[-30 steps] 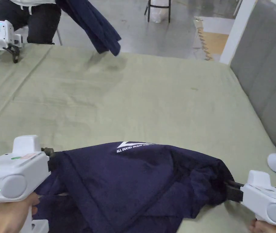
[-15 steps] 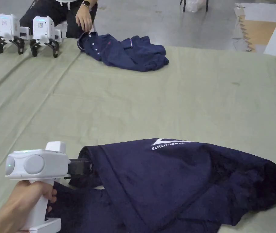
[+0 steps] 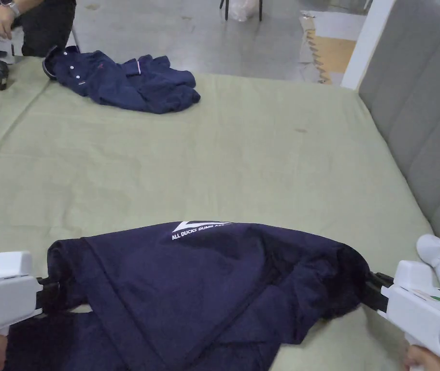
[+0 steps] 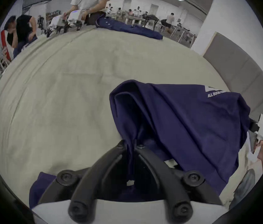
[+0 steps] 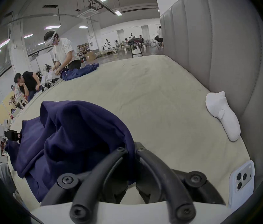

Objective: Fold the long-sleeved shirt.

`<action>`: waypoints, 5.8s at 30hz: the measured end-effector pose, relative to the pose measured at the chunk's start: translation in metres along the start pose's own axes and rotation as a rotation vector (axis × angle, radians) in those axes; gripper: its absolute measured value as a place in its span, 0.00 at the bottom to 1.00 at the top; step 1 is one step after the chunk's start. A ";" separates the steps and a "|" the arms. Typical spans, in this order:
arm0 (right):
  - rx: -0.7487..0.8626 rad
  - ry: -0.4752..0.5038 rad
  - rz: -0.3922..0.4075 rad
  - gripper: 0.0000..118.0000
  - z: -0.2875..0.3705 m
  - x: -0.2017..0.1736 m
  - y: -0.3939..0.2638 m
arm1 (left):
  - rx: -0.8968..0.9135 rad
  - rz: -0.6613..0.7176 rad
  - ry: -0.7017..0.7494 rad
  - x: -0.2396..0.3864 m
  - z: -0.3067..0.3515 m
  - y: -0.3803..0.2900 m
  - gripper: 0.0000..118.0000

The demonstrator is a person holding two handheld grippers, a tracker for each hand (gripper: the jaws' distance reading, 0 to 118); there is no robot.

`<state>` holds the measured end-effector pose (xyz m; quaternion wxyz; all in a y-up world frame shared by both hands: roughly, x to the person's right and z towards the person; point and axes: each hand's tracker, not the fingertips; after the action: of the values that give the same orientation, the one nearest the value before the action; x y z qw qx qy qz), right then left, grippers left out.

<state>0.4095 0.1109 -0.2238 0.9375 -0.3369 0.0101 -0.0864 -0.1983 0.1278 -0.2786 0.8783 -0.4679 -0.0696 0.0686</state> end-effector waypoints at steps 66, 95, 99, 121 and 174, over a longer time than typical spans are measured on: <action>0.829 -0.214 0.136 0.03 0.164 -0.133 0.591 | 1.003 -0.069 0.160 0.074 0.297 0.535 0.08; 0.001 -0.160 0.210 0.03 0.089 -0.006 0.029 | 0.152 -0.296 0.082 -0.029 0.076 0.028 0.08; -0.109 -0.151 0.316 0.03 0.091 0.001 -0.017 | 0.111 -0.312 0.094 -0.042 0.065 -0.022 0.08; 0.199 -0.110 0.199 0.62 0.196 -0.057 0.034 | 0.280 -0.044 0.090 -0.031 0.157 -0.014 0.76; -0.435 0.388 0.561 0.02 -0.200 -0.208 0.153 | 0.028 0.244 -0.040 -0.080 0.058 -0.056 0.07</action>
<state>0.2133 0.1361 -0.4833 0.8122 -0.4892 0.2964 0.1150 -0.2846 0.1297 -0.2046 0.8683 -0.4592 -0.0285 0.1853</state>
